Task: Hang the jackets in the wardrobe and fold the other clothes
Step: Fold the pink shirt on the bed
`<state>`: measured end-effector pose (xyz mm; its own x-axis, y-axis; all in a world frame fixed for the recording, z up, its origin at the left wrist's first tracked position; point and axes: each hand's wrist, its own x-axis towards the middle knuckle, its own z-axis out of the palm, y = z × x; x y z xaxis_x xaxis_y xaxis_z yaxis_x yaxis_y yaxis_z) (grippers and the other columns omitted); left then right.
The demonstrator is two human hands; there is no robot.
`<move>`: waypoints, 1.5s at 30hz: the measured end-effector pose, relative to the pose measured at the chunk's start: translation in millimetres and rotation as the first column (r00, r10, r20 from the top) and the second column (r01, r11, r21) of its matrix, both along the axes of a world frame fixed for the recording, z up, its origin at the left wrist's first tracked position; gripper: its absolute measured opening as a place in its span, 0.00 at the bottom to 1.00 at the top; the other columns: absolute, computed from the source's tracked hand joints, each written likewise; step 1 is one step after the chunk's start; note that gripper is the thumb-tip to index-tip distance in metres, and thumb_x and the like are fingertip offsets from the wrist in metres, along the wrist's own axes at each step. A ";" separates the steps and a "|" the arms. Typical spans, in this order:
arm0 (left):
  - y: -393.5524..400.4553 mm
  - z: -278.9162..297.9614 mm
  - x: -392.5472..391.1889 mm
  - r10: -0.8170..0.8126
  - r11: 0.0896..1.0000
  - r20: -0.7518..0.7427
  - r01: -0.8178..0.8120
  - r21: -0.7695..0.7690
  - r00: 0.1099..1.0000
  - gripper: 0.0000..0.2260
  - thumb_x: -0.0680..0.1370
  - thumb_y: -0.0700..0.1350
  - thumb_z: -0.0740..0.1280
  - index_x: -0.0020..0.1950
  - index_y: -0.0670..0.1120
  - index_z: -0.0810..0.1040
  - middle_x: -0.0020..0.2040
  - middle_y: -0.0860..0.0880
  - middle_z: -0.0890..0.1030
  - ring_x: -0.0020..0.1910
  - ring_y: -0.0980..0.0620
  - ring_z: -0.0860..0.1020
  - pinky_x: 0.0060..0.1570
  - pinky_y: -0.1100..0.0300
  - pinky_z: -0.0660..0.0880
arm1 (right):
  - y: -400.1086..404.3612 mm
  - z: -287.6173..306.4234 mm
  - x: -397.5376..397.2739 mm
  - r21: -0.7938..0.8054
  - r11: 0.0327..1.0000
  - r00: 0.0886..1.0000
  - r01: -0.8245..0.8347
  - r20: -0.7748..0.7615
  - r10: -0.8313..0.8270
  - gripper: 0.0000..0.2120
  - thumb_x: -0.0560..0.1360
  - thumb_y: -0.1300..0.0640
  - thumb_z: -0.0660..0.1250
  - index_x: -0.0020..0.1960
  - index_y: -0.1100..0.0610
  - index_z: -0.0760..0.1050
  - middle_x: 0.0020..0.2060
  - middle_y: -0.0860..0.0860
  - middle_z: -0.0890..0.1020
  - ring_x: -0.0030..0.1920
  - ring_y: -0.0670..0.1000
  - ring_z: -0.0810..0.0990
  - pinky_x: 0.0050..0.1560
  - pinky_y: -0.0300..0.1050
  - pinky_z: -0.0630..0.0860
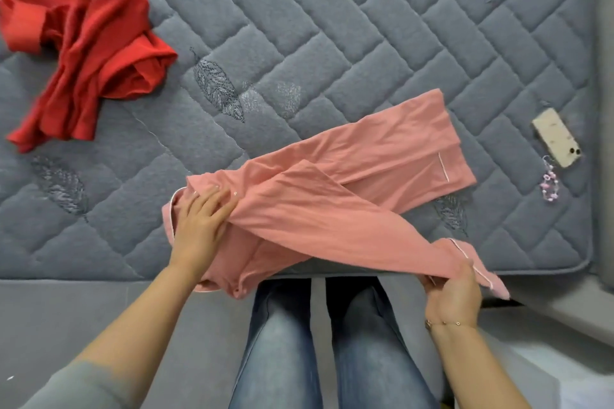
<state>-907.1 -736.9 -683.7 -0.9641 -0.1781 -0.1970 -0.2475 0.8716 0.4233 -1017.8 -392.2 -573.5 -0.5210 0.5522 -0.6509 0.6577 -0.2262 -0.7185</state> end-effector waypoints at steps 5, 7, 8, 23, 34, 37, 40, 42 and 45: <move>-20.6 8.0 20.4 -0.274 0.962 0.052 0.272 0.030 0.960 0.21 0.82 0.53 0.53 0.63 0.47 0.81 0.65 0.44 0.78 0.64 0.40 0.76 0.63 0.42 0.68 | 8.6 -2.0 -0.3 -0.265 0.947 0.983 0.180 0.081 -0.165 0.18 0.75 0.68 0.62 0.38 0.45 0.67 0.31 0.27 0.76 0.36 0.35 0.75 0.42 0.34 0.73; -29.2 10.8 19.3 -0.315 0.949 0.159 0.306 0.076 0.936 0.31 0.82 0.61 0.43 0.60 0.50 0.83 0.62 0.45 0.81 0.62 0.40 0.78 0.61 0.42 0.69 | 11.2 -0.6 1.1 -0.045 0.980 0.981 0.193 0.008 -0.193 0.13 0.79 0.64 0.57 0.40 0.49 0.70 0.28 0.40 0.78 0.32 0.38 0.77 0.38 0.33 0.74; -32.4 11.0 16.6 -0.318 0.948 0.203 0.305 0.095 0.926 0.33 0.81 0.63 0.41 0.59 0.51 0.83 0.60 0.46 0.82 0.62 0.41 0.78 0.62 0.42 0.68 | 9.5 -1.6 -5.3 0.091 0.974 0.978 0.209 -0.019 -0.208 0.10 0.80 0.60 0.56 0.46 0.52 0.74 0.38 0.43 0.80 0.37 0.41 0.78 0.42 0.37 0.76; -36.6 -20.2 -46.4 0.407 0.913 0.138 -0.407 -0.029 0.903 0.11 0.79 0.49 0.66 0.61 0.50 0.79 0.57 0.46 0.76 0.59 0.42 0.71 0.59 0.46 0.64 | -67.1 -104.3 -196.5 0.401 0.542 0.654 -0.739 0.230 0.721 0.26 0.75 0.57 0.64 0.73 0.55 0.67 0.69 0.55 0.69 0.65 0.54 0.70 0.69 0.47 0.65; -89.2 -17.0 -41.9 0.443 0.826 0.393 -0.537 0.171 0.806 0.10 0.78 0.55 0.67 0.39 0.53 0.79 0.36 0.56 0.81 0.39 0.54 0.77 0.38 0.56 0.70 | -67.7 -156.7 -123.7 0.320 -0.395 -0.100 -0.861 0.655 0.749 0.40 0.77 0.34 0.56 0.78 0.42 0.35 0.78 0.47 0.36 0.77 0.53 0.34 0.71 0.70 0.41; -89.6 -25.4 -38.2 0.484 0.813 0.424 -0.572 0.105 0.765 0.09 0.80 0.49 0.65 0.43 0.46 0.80 0.41 0.44 0.82 0.45 0.41 0.79 0.44 0.51 0.71 | -63.3 -154.1 -127.1 0.349 -0.383 -0.071 -0.855 0.653 0.754 0.37 0.78 0.37 0.56 0.79 0.44 0.39 0.78 0.48 0.38 0.78 0.53 0.36 0.72 0.67 0.39; -71.4 -22.9 -55.0 0.549 0.811 0.354 -0.585 -0.009 0.757 0.08 0.81 0.45 0.62 0.54 0.43 0.79 0.55 0.40 0.80 0.56 0.39 0.76 0.56 0.46 0.70 | -56.0 -142.1 -132.8 0.485 -0.256 0.038 -0.836 0.518 0.855 0.29 0.81 0.52 0.60 0.79 0.52 0.54 0.79 0.53 0.48 0.79 0.55 0.44 0.76 0.60 0.44; -49.1 -13.4 -67.8 0.563 0.825 0.176 -0.562 -0.064 0.807 0.09 0.80 0.45 0.63 0.57 0.42 0.78 0.60 0.40 0.77 0.60 0.38 0.72 0.60 0.42 0.67 | -47.3 -133.3 -138.2 0.583 -0.178 0.076 -0.792 0.385 0.920 0.25 0.79 0.61 0.62 0.76 0.57 0.64 0.78 0.56 0.56 0.78 0.58 0.53 0.76 0.55 0.50; 4.1 3.6 -85.9 0.462 0.887 0.010 -0.462 0.021 0.887 0.12 0.79 0.42 0.66 0.61 0.41 0.77 0.63 0.41 0.75 0.63 0.39 0.71 0.63 0.43 0.66 | -31.3 -127.4 -149.7 0.628 -0.221 0.020 -0.746 0.352 0.936 0.24 0.78 0.64 0.62 0.74 0.58 0.67 0.77 0.57 0.59 0.77 0.58 0.55 0.76 0.53 0.53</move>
<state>-993.0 -732.7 -680.1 -0.7732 -0.5983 -0.2104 -0.6215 0.6486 0.4394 -1167.5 -423.5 -700.9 -0.8554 -0.4304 -0.2881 -0.2966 0.8631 -0.4087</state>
